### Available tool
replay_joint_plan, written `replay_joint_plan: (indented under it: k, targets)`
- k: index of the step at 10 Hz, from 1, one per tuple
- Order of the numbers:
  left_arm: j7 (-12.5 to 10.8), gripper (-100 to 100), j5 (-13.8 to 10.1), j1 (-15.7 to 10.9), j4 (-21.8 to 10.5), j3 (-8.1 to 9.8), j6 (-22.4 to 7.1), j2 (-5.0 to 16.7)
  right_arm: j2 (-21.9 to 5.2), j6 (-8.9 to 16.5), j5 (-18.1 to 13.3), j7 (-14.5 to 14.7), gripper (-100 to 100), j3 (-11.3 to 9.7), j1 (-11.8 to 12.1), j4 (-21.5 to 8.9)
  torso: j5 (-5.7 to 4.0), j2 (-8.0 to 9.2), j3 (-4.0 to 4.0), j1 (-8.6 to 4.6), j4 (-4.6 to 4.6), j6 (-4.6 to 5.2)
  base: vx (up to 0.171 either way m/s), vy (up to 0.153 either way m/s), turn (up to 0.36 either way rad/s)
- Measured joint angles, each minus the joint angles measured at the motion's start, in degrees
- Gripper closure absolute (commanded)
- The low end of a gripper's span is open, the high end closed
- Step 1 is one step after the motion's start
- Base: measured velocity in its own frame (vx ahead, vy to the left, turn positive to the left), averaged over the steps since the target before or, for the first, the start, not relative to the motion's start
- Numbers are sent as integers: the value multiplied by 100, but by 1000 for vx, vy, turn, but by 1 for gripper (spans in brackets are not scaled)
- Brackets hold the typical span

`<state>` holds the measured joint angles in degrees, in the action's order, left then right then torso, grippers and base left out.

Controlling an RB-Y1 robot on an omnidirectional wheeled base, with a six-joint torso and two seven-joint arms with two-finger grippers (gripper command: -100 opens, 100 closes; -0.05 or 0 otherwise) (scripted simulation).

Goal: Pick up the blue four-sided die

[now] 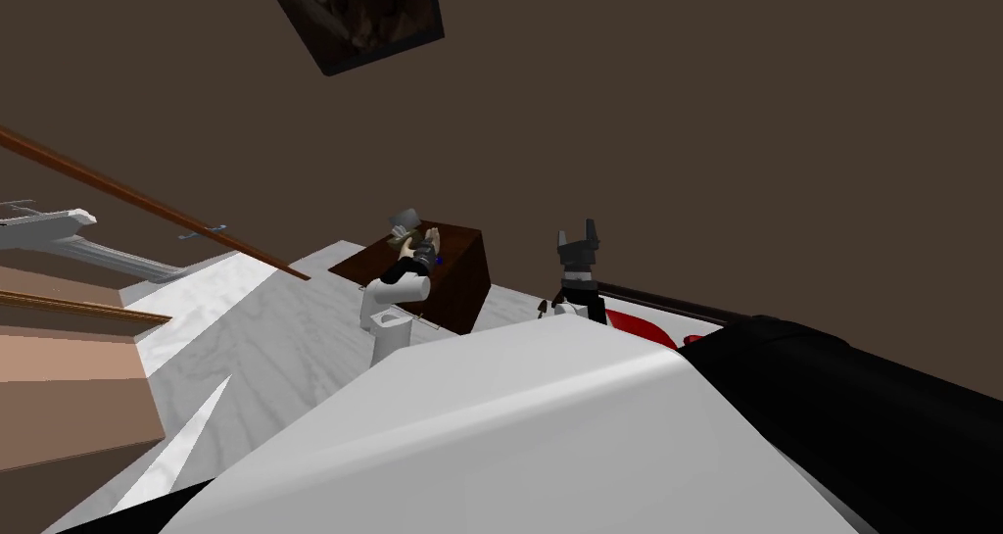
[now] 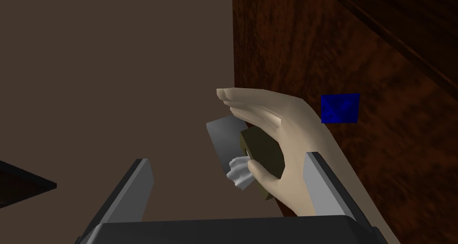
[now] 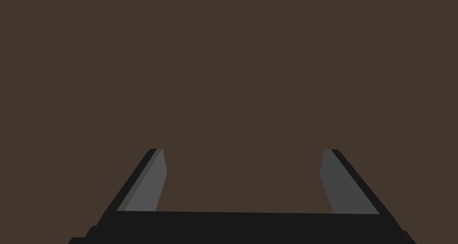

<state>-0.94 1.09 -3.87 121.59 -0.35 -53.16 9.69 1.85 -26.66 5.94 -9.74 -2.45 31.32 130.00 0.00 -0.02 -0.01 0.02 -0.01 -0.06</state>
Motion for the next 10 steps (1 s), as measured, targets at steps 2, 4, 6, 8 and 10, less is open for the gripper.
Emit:
replay_joint_plan:
  k: [2,4,6,8,10]
  targets:
    - [-9,-100,21,-195,-134,97,-350,2,0,0,0,0,0,0,0,0,1,-3,-2,3,-1,1,22,11,-98]
    - [-12,-100,21,-364,-295,218,-686,21,0,0,0,0,0,0,0,0,1,-7,-4,4,-2,0,28,13,-90]
    - [-16,-100,65,-498,-416,321,-1036,6,0,0,0,0,0,0,0,0,1,-7,-4,4,-2,0,17,14,-21]
    - [-25,-100,115,-596,-527,386,-1295,-14,0,0,0,0,0,0,0,0,1,-3,-2,3,-1,2,18,16,-90]
    - [-30,-100,157,-766,-690,506,-1624,-23,0,0,0,0,0,0,0,0,1,-7,-4,7,-1,2,25,24,-90]
